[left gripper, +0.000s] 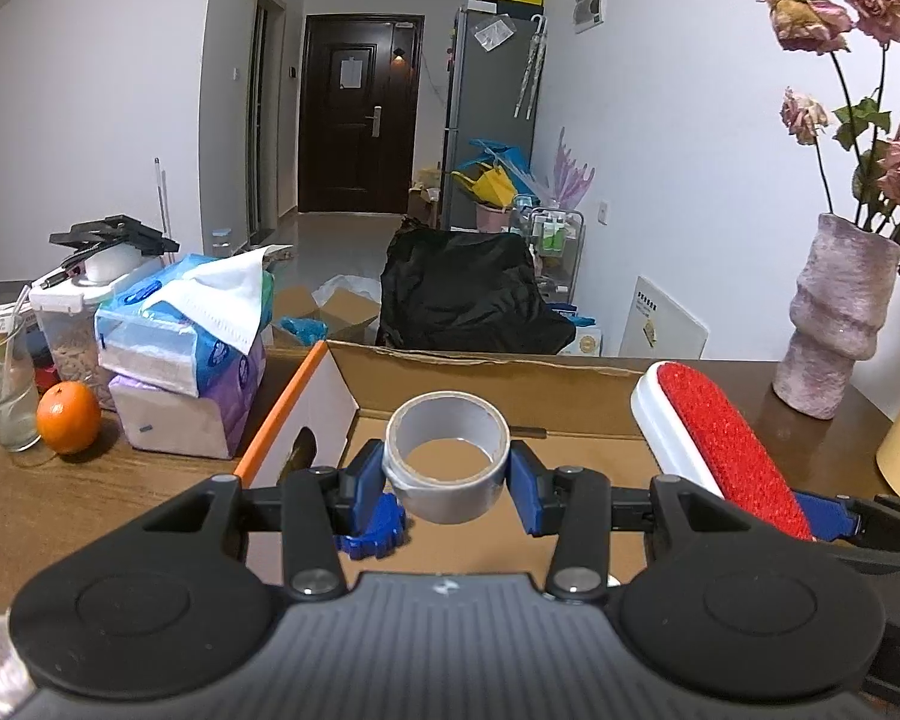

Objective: Organize rigid objects

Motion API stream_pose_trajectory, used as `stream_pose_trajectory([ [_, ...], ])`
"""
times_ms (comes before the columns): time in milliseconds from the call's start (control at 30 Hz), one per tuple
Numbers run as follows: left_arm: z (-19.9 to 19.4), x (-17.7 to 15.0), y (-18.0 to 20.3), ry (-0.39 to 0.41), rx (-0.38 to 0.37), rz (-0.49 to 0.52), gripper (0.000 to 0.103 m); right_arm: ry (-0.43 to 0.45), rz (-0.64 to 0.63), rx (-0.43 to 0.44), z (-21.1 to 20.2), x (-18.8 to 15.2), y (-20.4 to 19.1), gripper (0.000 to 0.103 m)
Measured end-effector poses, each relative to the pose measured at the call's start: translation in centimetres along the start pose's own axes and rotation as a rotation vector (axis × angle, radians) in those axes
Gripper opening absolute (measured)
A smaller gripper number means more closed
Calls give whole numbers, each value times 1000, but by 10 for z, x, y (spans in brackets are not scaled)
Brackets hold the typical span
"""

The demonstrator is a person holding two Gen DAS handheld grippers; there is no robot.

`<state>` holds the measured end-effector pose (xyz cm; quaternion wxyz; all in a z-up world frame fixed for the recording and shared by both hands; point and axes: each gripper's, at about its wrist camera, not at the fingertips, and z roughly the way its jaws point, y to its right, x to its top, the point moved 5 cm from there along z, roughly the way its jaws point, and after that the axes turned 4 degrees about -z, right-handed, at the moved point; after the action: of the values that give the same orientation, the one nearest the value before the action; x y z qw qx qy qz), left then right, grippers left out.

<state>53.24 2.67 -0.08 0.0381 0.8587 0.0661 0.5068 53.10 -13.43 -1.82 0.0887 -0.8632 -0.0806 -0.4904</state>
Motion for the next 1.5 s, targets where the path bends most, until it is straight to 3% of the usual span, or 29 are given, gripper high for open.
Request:
stream_pose_trajectory([
  [333,29,14,-6,-10,28,12,44,-8,-24,8,29,18,-6,55],
  [833,67,11,-13,-107,47,36,45,-75,-35,-4,64,21,-1,55],
  [933,68,10,-14,-122,37,38,59,-100,-40,-5,65,20,0,55],
  [1000,65,11,-16,-110,51,32,86,-116,-36,-7,64,20,2,55],
  [1033,63,12,-17,-99,63,32,88,-110,-38,-12,62,21,3,60],
  [1067,62,13,-17,-94,70,36,92,-104,-41,-22,60,23,4,70],
  [1100,60,14,-17,-91,74,38,103,-93,-39,-31,57,25,6,77],
  [1133,60,14,-18,-87,82,35,103,-77,-38,-41,52,26,8,89],
  [1267,60,15,-20,-91,106,34,103,-50,-37,-58,44,30,13,101],
  [1500,55,15,-23,-76,113,39,103,-37,-35,-58,39,31,18,103],
])
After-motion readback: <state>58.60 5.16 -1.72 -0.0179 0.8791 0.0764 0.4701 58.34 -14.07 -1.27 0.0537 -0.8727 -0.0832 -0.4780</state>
